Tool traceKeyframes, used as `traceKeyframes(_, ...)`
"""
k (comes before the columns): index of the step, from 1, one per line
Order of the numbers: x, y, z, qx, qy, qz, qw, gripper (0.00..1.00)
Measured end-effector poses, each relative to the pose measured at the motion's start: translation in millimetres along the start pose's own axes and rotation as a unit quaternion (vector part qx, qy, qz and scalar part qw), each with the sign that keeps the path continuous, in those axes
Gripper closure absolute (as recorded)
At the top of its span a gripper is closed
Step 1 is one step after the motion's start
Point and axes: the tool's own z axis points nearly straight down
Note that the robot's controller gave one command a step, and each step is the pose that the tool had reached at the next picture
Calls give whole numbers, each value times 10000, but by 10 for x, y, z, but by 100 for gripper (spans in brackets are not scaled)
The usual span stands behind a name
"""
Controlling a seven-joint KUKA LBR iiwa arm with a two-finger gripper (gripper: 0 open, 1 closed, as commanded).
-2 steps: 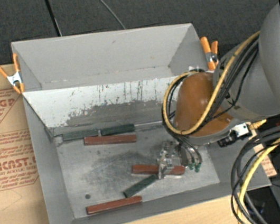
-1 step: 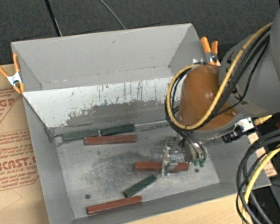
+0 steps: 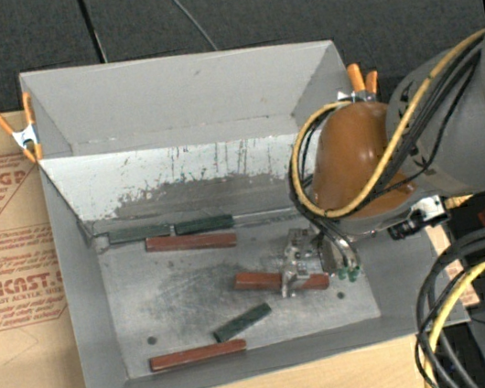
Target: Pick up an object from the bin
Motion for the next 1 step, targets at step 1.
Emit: traceKeyframes(1,-5,3,-158,-1,-13,-2,10000,100)
